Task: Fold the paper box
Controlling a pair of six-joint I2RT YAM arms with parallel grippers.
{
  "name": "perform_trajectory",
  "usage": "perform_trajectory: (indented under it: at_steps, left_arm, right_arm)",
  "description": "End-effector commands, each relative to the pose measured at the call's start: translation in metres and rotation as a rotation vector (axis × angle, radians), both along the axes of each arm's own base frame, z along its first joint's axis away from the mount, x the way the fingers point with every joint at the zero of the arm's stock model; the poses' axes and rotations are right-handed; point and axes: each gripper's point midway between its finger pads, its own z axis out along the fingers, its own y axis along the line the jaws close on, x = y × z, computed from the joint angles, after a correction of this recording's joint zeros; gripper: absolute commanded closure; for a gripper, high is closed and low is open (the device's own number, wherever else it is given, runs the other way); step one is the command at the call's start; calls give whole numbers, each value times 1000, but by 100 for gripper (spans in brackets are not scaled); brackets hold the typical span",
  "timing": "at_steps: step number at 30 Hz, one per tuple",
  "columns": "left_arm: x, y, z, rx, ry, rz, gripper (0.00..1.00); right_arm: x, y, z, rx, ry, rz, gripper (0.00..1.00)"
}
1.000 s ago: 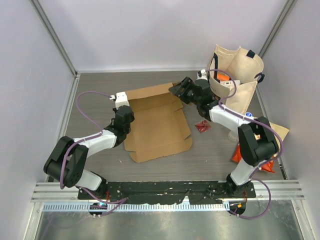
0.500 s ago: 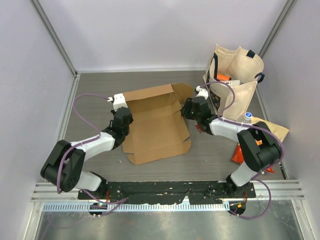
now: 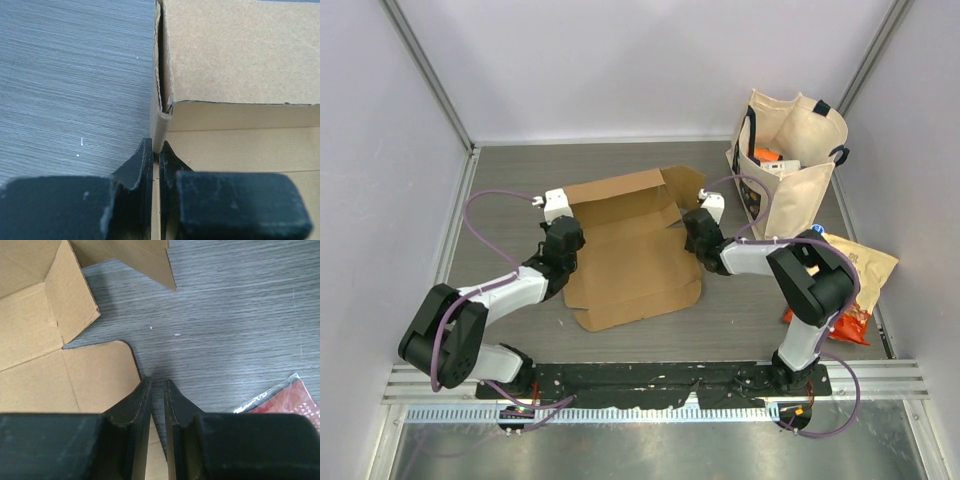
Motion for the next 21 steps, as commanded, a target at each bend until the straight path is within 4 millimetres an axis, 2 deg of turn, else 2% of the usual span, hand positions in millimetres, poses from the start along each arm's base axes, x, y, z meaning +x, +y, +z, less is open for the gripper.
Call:
perform_trajectory:
  at_steps: [1, 5, 6, 7, 11, 13, 16, 18, 19, 21]
  left_arm:
    - [3, 4, 19, -40, -72, 36, 100]
    - [3, 2, 20, -45, -72, 27, 100]
    - [3, 3, 20, -45, -72, 28, 100]
    - [3, 3, 20, -43, -71, 28, 100]
    - [2, 3, 22, -46, -76, 31, 100]
    - [2, 3, 23, -47, -80, 29, 100]
    - [2, 3, 25, -50, -81, 30, 100]
    - [2, 3, 24, -49, -80, 27, 100]
    - [2, 3, 24, -50, -79, 25, 100]
    - [2, 3, 23, -49, -76, 27, 100]
  right_arm:
    - [6, 1, 10, -44, -25, -6, 77]
    - [12, 8, 49, -14, -112, 35, 73]
    - [13, 10, 69, 13, -152, 48, 72]
    - [13, 11, 79, 14, -174, 64, 71]
    - [13, 30, 114, 140, -275, 133, 65]
    - [18, 35, 112, 170, -282, 156, 56]
    - [33, 40, 117, 205, -302, 170, 53]
    - [41, 45, 105, 203, -287, 190, 53]
    - [47, 45, 107, 205, -293, 186, 53]
    - [54, 42, 95, 180, -283, 175, 53]
